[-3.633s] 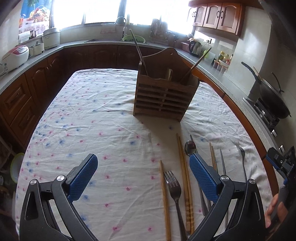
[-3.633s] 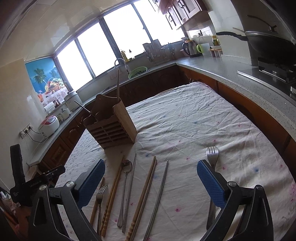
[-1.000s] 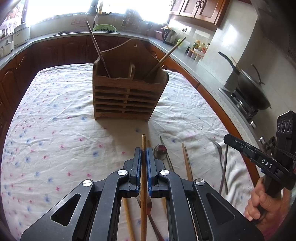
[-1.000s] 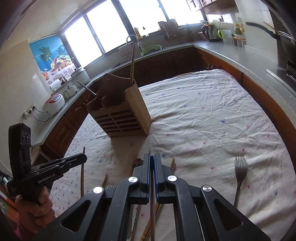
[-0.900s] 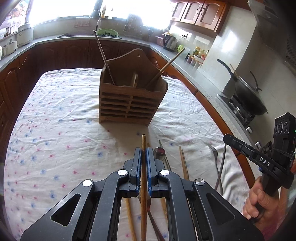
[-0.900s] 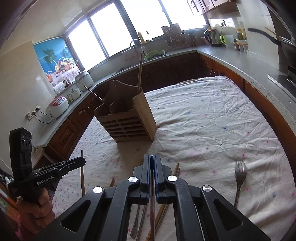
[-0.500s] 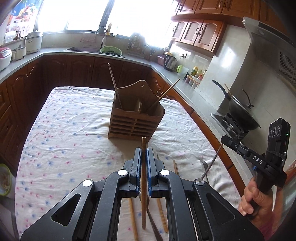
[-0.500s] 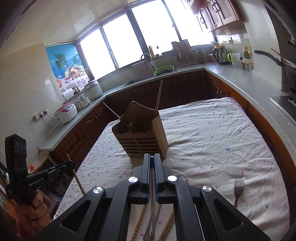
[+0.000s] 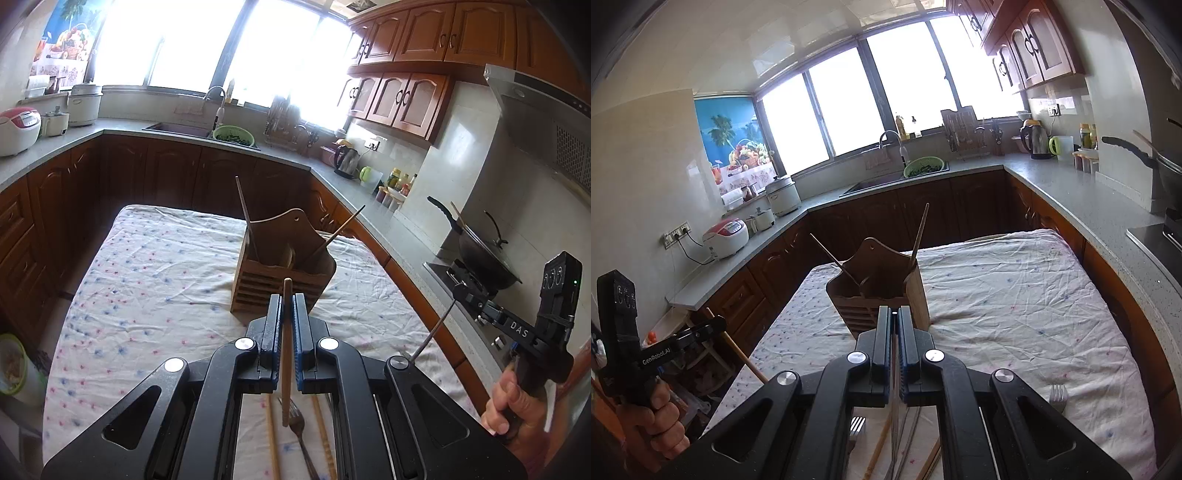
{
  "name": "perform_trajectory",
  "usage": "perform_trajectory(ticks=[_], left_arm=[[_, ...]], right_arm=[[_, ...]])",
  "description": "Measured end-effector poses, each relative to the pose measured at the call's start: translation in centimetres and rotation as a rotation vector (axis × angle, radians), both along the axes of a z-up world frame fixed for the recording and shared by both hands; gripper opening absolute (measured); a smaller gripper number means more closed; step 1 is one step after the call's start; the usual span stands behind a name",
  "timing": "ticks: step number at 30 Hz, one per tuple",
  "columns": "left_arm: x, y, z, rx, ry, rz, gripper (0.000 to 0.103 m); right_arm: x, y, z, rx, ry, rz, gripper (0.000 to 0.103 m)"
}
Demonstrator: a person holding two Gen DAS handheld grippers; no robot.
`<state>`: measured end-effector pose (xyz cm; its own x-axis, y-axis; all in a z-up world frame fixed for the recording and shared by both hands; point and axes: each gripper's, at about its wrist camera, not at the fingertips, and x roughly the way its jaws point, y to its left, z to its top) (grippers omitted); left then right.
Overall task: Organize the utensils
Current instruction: 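Lift both held chopsticks and carry them over the wooden holder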
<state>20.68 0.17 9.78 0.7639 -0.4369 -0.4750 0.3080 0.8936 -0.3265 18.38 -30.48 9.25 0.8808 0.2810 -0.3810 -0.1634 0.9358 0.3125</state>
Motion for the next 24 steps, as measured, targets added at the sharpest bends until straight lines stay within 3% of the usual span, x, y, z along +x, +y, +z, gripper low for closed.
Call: perform_trajectory(ticks=[12, 24], left_arm=[[0.9, 1.0, 1.1, -0.039, -0.045, 0.035, 0.004], [4.4, 1.5, 4.4, -0.081, -0.146, 0.092, 0.004]], right_arm=[[1.1, -0.3, 0.7, 0.017, -0.044, -0.011, 0.004], [3.9, -0.3, 3.0, 0.063, -0.149, -0.045, 0.004]])
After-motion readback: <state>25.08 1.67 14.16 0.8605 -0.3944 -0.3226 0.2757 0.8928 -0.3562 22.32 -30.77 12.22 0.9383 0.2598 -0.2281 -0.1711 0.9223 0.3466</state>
